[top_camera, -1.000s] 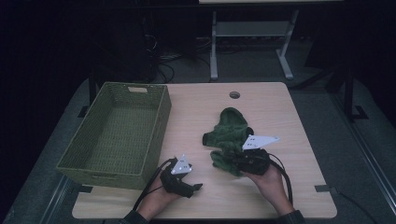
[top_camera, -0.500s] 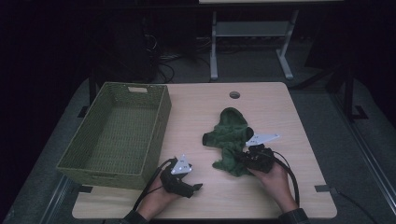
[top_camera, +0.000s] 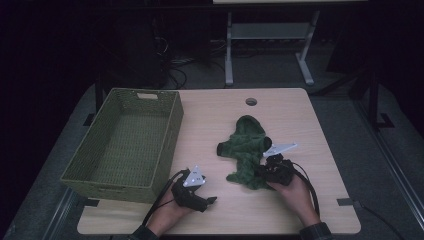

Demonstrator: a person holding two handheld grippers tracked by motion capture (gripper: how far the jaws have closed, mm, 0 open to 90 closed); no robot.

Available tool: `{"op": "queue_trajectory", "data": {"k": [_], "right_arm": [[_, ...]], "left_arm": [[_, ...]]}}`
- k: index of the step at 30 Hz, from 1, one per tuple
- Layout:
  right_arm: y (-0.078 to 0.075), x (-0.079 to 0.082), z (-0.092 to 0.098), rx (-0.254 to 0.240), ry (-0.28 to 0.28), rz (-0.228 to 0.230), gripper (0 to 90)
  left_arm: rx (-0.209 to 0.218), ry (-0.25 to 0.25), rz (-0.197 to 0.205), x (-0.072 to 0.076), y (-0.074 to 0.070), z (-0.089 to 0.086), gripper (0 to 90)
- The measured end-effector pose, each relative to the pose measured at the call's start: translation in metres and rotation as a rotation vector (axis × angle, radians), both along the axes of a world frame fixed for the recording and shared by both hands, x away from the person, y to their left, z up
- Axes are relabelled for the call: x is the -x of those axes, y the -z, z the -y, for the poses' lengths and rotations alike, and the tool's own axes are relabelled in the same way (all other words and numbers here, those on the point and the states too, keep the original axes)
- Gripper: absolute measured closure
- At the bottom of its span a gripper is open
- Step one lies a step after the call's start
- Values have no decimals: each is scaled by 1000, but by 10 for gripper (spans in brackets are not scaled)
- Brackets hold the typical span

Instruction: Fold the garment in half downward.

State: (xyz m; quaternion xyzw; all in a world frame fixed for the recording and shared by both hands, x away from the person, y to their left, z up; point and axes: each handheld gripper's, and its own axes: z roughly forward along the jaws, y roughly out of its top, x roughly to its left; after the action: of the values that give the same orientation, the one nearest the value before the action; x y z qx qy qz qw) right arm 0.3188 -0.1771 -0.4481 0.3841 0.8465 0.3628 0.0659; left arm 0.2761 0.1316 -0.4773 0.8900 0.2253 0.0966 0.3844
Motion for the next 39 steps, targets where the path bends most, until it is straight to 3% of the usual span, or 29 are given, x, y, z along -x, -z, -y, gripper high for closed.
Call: {"op": "queue_trajectory", "data": {"k": [3, 8, 12, 16, 18, 23, 29, 39], "right_arm": [[-12, 4, 9, -18, 11, 20, 659], [-29, 7, 19, -78, 22, 69, 656], [-42, 3, 18, -95, 25, 133, 747], [-39, -12, 11, -117, 25, 147, 831], [-34, -19, 5, -116, 17, 133, 844], [-17, -25, -4, -54, -1, 77, 860], [-5, -18, -6, -18, -17, 31, 877], [12, -22, -18, 25, -23, -11, 900]], "left_arm": [[0, 0, 0, 0, 0, 0, 184], [3, -1, 0, 0, 0, 0, 184], [1, 1, 1, 0, 0, 0, 184], [-1, 4, 1, 0, 0, 0, 184], [-2, 4, 1, 0, 0, 0, 184], [0, 2, -3, 0, 0, 0, 184], [2, 2, -2, 0, 0, 0, 184], [1, 3, -3, 0, 0, 0, 184]]}}
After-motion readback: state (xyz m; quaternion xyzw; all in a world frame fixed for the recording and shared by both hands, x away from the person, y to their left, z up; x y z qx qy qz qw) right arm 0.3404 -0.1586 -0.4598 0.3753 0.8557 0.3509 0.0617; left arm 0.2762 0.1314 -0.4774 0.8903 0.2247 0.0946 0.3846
